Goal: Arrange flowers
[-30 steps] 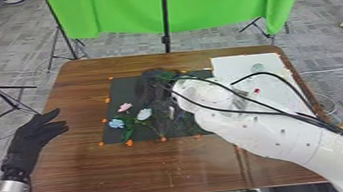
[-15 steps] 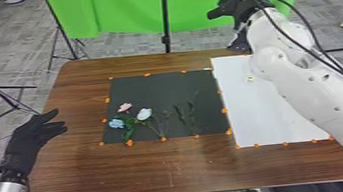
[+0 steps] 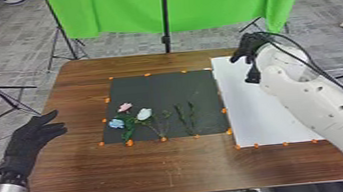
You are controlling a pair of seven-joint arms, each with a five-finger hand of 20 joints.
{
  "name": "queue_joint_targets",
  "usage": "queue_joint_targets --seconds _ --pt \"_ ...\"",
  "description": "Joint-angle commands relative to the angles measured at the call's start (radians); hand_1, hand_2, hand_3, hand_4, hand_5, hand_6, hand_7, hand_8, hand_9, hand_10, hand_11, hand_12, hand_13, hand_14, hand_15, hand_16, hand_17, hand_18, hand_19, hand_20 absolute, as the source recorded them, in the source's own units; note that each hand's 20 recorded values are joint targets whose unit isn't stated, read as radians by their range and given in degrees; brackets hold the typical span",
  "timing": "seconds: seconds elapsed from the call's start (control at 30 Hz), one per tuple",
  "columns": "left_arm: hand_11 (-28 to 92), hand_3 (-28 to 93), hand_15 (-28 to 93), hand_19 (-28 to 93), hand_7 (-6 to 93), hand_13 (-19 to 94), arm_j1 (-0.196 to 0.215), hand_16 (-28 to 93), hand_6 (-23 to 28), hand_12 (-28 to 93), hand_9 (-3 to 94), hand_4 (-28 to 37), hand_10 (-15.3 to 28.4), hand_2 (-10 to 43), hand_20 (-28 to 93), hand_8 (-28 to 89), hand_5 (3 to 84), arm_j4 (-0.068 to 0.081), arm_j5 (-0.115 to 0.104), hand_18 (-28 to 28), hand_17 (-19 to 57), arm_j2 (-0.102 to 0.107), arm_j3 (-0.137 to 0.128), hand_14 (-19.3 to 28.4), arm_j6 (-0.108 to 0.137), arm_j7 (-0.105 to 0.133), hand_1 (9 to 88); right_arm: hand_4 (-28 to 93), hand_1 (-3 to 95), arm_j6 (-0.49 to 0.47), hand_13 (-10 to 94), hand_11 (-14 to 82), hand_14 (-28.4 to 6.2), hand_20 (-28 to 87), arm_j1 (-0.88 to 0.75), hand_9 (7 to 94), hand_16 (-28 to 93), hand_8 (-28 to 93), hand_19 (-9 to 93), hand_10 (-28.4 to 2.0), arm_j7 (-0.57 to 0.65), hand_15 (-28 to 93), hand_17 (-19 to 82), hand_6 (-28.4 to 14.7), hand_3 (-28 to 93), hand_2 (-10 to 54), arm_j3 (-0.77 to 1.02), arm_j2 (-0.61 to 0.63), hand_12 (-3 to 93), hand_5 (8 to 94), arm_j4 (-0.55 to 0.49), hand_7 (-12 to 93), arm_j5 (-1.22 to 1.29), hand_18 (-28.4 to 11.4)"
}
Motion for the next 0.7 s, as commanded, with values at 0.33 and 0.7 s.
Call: queue_joint_targets --seconds 0.33,0.7 --pt "17 66 22 19 5.5 42 0.016 0 7.5 12 49.6 -28.3 16.7 22.3 19 -5 45.8 -0.004 0.014 15.7 10.9 -0.015 -0.008 20.6 -0.02 -0.018 15.6 -14 36.0 -0.037 87 17.0 -5.1 48 -0.084 80.0 32 -9 93 -13.5 0.022 55 54 1.1 64 -9.5 0.007 0.047 20.5 64.7 0.024 15 -0.049 -18.3" --pt "17 66 21 19 5.4 42 0.001 0 7.5 12 49.5 -28.3 16.7 22.3 19 -5 45.7 0.006 0.013 15.7 10.9 -0.008 0.0 20.6 -0.037 -0.023 15.6 -16 42.0 0.089 88 18.1 -3.6 48 -0.174 80.5 32 -10 93 -11.7 -0.005 55 55 2.6 65 -9.5 -0.007 0.036 20.6 65.4 0.039 17 -0.094 -17.4"
